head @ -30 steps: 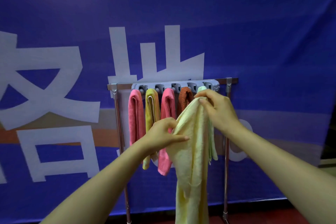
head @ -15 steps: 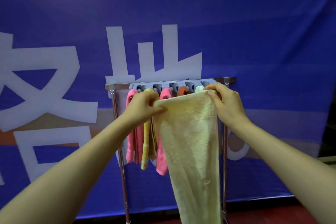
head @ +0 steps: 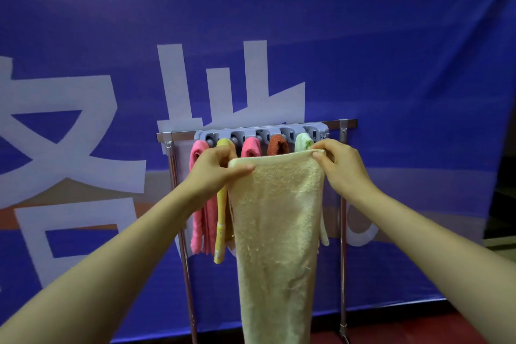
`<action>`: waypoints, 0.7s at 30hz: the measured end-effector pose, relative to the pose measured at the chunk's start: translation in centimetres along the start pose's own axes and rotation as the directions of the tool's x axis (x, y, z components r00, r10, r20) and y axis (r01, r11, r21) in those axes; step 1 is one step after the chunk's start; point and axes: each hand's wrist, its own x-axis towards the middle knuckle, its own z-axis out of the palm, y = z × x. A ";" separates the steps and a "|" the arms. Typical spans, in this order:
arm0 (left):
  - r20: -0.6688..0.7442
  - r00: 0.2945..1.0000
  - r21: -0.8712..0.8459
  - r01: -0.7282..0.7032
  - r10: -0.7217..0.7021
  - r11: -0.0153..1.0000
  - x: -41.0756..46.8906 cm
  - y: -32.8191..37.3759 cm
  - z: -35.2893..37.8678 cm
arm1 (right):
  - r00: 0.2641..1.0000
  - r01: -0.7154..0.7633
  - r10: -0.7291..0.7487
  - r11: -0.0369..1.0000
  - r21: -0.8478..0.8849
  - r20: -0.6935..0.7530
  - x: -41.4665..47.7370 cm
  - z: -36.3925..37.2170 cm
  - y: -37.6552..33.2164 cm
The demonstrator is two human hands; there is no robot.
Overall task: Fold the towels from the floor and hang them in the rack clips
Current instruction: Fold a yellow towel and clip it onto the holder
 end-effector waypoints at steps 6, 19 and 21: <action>0.380 0.924 -0.100 -0.010 0.048 0.995 -0.8 1.2 -1.1 | 1.000 -0.026 0.026 1.000 0.010 0.011 -0.5 0.1 0.4; 0.667 0.727 0.268 -0.437 0.162 0.859 -1.8 2.7 0.5 | 0.999 -0.033 0.031 0.998 0.055 0.030 -1.0 0.3 0.4; 0.598 0.739 0.357 -0.594 0.312 0.721 -1.6 2.3 1.5 | 0.999 -0.028 0.025 0.997 0.068 0.041 -1.0 0.4 0.2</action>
